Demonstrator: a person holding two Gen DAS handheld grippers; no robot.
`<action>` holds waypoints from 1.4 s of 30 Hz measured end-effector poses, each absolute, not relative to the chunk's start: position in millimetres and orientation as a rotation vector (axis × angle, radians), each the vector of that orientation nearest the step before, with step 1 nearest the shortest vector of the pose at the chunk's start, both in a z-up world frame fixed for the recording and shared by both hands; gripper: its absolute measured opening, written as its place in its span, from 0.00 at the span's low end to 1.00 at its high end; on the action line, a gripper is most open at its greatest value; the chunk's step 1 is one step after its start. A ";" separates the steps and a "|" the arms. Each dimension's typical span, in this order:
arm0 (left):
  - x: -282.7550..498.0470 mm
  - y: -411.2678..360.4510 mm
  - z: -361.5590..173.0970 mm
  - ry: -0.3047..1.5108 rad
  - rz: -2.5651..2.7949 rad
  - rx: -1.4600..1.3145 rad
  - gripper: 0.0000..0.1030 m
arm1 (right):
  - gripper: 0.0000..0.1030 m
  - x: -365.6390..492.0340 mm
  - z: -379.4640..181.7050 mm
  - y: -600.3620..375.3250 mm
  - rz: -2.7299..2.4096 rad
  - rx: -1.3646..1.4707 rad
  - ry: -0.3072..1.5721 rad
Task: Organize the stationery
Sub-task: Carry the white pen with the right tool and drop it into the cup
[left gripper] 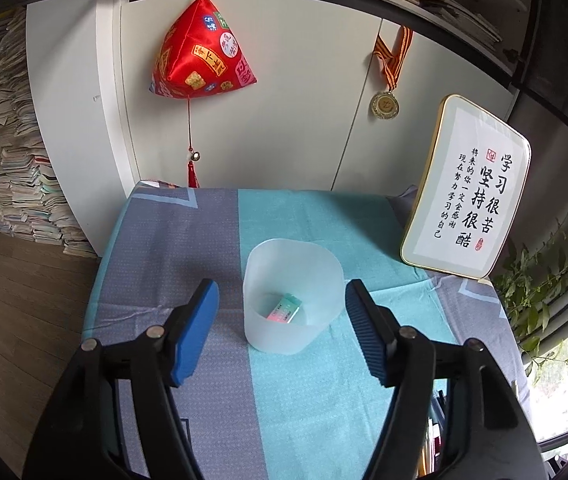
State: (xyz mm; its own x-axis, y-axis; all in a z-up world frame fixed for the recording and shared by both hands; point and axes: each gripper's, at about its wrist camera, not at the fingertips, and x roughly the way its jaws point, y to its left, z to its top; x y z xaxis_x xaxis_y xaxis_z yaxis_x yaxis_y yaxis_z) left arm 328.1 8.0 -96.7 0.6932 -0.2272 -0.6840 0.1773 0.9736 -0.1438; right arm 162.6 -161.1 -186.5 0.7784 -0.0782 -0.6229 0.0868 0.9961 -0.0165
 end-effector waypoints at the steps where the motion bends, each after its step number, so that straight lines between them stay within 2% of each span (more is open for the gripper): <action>1: 324.5 11.7 -95.4 0.764 -0.223 -0.076 0.66 | 0.07 162.8 -186.2 -161.0 -0.082 0.020 0.674; 7: 301.4 27.7 -96.3 0.727 -0.174 -0.054 0.81 | 0.07 170.4 -183.9 -158.2 -0.094 0.038 0.659; 22: 265.2 62.8 -140.3 0.760 -0.136 -0.111 0.83 | 0.08 200.9 -161.0 -127.6 0.002 0.046 0.600; 33: 268.0 48.7 -181.5 0.726 -0.075 0.015 0.83 | 0.08 266.9 -138.6 -101.8 0.196 -0.028 0.766; 42: 251.0 31.7 -181.4 0.650 -0.041 0.189 0.83 | 0.07 324.1 -133.3 -72.3 0.291 -0.058 0.909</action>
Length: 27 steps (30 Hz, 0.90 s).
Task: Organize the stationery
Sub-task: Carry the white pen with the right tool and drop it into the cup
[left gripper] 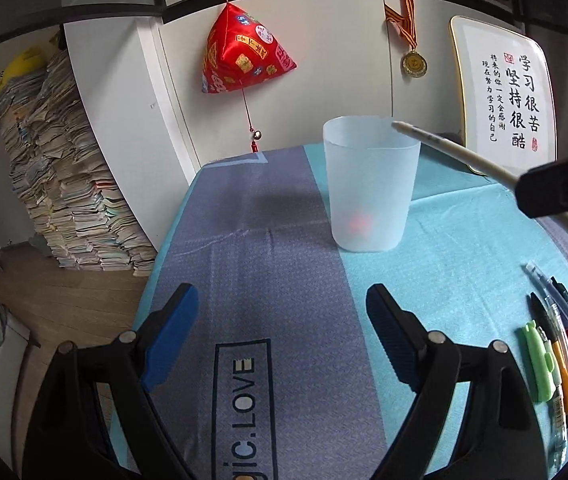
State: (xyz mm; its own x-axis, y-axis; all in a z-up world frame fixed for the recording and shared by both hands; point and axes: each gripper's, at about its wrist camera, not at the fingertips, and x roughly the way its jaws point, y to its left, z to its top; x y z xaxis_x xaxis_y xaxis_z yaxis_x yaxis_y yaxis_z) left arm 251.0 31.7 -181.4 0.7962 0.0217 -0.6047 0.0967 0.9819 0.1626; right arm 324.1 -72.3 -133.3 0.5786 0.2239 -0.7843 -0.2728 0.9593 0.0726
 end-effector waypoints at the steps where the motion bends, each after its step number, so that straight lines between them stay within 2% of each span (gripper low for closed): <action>1: 249.8 33.2 -180.7 0.647 -0.043 0.183 0.83 | 0.07 329.9 -132.6 -70.5 0.292 -0.061 0.924; 7: 252.8 42.7 -178.3 0.649 -0.024 0.140 0.83 | 0.08 351.4 -123.3 -65.6 0.289 -0.071 0.981; 19: 252.4 49.4 -173.7 0.641 -0.025 0.094 0.83 | 0.07 413.4 -112.9 -54.0 0.258 -0.018 1.250; 27: 251.7 43.6 -175.1 0.643 -0.039 0.113 0.83 | 0.08 431.8 -102.5 -61.1 0.218 0.100 1.216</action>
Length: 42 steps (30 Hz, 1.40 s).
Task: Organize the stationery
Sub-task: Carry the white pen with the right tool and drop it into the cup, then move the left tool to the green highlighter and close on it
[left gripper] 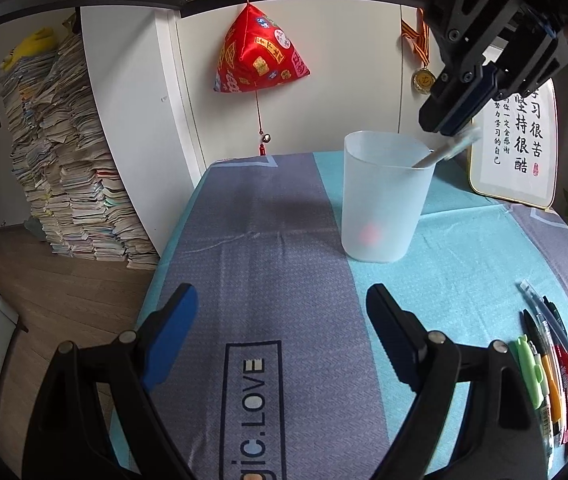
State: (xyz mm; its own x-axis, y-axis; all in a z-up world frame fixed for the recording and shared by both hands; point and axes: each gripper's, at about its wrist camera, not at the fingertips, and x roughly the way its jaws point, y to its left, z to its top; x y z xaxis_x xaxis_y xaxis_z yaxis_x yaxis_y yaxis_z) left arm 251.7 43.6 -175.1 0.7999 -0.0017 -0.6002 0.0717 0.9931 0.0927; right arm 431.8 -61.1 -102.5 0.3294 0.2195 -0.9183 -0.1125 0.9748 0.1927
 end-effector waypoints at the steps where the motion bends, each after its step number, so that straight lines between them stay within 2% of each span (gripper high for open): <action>1: 251.3 43.1 -174.6 0.639 -0.039 0.115 0.83 | 0.08 430.1 -101.9 -61.8 0.231 0.106 1.210; 9: 250.9 46.4 -174.2 0.636 -0.042 0.100 0.83 | 0.08 381.4 -55.0 -102.1 0.254 0.207 0.935; 10: 251.0 46.3 -174.5 0.638 -0.041 0.100 0.83 | 0.10 368.5 -50.3 -108.1 0.255 0.198 0.897; 12: 251.0 45.9 -174.9 0.641 -0.042 0.100 0.83 | 0.28 342.2 -47.4 -120.0 0.248 0.178 0.842; 13: 250.9 45.2 -175.1 0.642 -0.044 0.101 0.83 | 0.46 329.2 -49.4 -126.8 0.231 0.162 0.822; 14: 250.7 44.6 -175.1 0.641 -0.045 0.103 0.83 | 0.58 315.4 -52.7 -132.2 0.213 0.143 0.796; 15: 250.6 44.0 -175.0 0.640 -0.046 0.106 0.83 | 0.60 301.1 -58.1 -138.7 0.189 0.127 0.766; 18: 251.0 43.3 -175.8 0.644 -0.047 0.108 0.83 | 0.60 268.2 -86.2 -161.7 0.082 0.082 0.747; 23: 250.8 42.5 -176.0 0.649 -0.069 0.095 0.83 | 0.60 236.9 -144.4 -202.1 0.024 0.148 0.829; 29: 249.4 37.7 -180.4 0.742 -0.170 -0.002 0.83 | 0.60 208.5 -202.8 -231.5 -0.036 0.192 0.885; 33: 244.6 24.6 -182.0 0.837 -0.213 -0.052 0.83 | 0.60 196.4 -217.7 -236.5 -0.026 0.236 0.886; 42: 217.7 -9.5 -186.4 0.864 -0.277 -0.015 0.83 | 0.60 167.0 -223.6 -227.2 -0.058 0.226 0.840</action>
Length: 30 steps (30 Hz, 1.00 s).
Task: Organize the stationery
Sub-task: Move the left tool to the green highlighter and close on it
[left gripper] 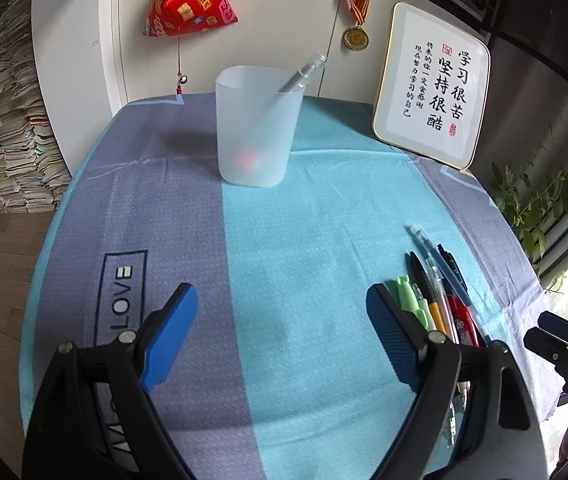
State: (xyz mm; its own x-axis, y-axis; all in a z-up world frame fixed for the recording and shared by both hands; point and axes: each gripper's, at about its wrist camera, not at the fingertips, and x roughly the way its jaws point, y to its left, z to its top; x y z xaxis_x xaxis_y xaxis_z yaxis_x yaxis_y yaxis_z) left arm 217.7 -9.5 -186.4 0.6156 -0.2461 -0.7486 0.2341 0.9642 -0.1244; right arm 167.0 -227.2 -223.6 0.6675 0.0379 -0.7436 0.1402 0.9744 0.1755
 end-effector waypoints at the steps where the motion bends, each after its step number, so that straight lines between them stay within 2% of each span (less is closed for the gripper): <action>1: 215.8 -13.9 -188.7 0.870 -0.273 -0.003 0.83 | 0.60 164.5 -224.6 -225.6 -0.084 0.204 0.835; 17: 212.5 -61.7 -215.1 0.925 -0.302 0.054 0.80 | 0.60 109.4 -228.4 -238.3 -0.142 0.233 0.785; 18: 213.8 -61.0 -215.6 0.931 -0.304 0.044 0.79 | 0.60 108.2 -228.3 -240.6 -0.135 0.246 0.787; 21: 214.2 -59.2 -214.0 0.963 -0.343 -0.003 0.68 | 0.60 104.6 -227.7 -247.1 -0.114 0.292 0.777; 30: 201.9 -80.7 -214.6 0.938 -0.359 0.053 0.71 | 0.60 103.5 -229.1 -250.9 -0.097 0.338 0.770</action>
State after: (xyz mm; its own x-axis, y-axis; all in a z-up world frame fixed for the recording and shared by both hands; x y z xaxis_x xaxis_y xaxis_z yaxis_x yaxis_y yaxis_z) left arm 201.9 -80.7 -214.6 0.5371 -0.2784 -0.7962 0.3242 0.9396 -0.1099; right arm 103.5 -250.9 -229.1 0.7166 0.0364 -0.6965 0.2089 0.9416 0.2642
